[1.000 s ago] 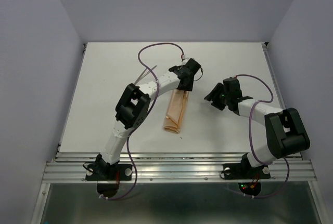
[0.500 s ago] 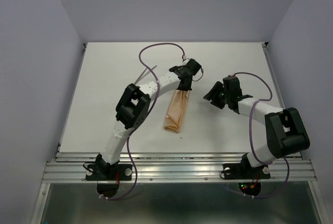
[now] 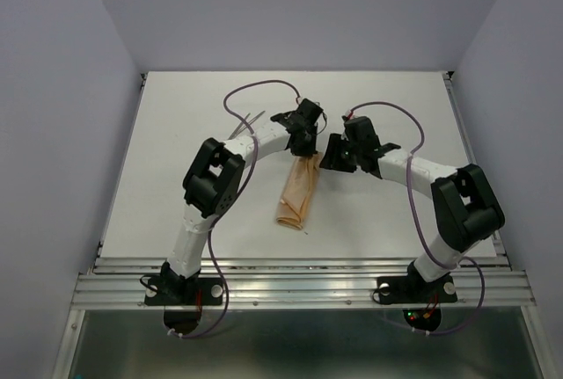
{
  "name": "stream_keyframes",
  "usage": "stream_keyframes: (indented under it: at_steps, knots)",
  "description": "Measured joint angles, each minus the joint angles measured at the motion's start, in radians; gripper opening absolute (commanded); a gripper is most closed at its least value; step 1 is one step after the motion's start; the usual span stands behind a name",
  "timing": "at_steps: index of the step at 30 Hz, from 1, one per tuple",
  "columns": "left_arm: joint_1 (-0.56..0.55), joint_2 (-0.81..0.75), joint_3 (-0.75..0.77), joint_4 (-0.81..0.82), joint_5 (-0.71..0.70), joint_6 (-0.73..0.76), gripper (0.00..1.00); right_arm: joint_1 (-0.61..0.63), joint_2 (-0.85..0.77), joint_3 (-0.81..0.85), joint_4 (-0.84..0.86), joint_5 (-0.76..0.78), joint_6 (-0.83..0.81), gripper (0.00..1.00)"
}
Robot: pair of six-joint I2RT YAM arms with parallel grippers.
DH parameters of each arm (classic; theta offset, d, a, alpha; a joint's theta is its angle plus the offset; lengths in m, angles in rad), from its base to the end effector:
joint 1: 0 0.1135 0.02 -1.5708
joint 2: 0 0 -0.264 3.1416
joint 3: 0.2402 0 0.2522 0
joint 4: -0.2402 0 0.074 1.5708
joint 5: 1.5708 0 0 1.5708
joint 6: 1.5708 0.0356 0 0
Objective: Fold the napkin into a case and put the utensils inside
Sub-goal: Stuff the top corner of the smaller-rectangle-folded napkin into the folded napkin.
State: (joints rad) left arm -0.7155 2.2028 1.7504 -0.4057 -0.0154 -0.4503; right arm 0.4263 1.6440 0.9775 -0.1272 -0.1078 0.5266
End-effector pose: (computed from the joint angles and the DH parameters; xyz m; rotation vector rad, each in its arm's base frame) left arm 0.3733 -0.3238 0.1905 0.3226 2.4726 -0.4949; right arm 0.3131 0.1464 0.1945 0.0684 2.4365 0.5743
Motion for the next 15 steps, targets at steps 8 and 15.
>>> stream_keyframes:
  at_steps: [8,15]
  knots:
    - [0.051,-0.071,-0.079,0.063,0.119,-0.027,0.00,0.052,0.016,0.013,-0.032,0.056,-0.060,0.61]
    - [0.057,-0.098,-0.101,0.086,0.164,-0.034,0.00,0.062,0.023,0.048,-0.066,0.144,-0.073,0.79]
